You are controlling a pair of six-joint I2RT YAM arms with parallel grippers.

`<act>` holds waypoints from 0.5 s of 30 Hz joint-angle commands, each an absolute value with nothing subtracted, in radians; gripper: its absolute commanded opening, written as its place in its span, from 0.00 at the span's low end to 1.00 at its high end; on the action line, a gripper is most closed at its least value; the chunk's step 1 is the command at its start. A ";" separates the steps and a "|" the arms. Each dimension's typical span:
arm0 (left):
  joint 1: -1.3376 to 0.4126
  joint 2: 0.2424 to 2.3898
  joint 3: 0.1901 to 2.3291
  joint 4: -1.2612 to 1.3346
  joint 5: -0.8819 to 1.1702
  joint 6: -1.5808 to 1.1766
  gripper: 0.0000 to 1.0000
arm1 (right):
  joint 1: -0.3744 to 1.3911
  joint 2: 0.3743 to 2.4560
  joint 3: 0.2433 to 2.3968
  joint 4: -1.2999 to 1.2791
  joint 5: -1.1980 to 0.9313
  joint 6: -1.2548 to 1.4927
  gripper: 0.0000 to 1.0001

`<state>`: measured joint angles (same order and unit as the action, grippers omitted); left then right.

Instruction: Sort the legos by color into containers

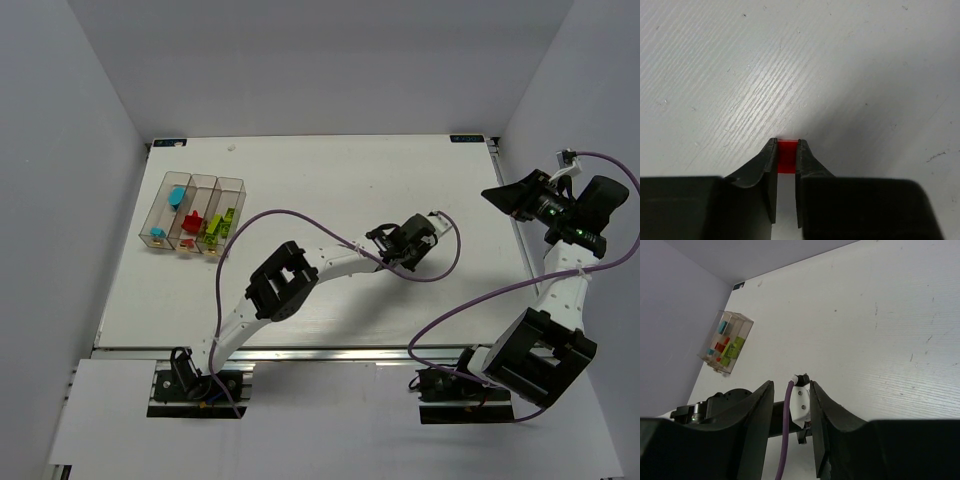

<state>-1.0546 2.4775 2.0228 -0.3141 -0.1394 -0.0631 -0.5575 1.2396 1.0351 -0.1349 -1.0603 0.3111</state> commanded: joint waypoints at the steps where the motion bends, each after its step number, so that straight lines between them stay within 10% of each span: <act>1: -1.058 2.456 1.993 -0.439 -0.150 -0.061 0.16 | -0.566 1.216 1.028 -0.094 -1.083 0.324 0.41; 4: -1.058 2.441 1.982 -0.443 -0.191 -0.067 0.00 | -0.565 1.218 1.026 -0.091 -1.086 0.324 0.41; 15: -0.898 2.042 1.669 -0.414 -0.262 -0.112 0.00 | -0.561 1.200 1.008 -0.078 -1.094 0.310 0.41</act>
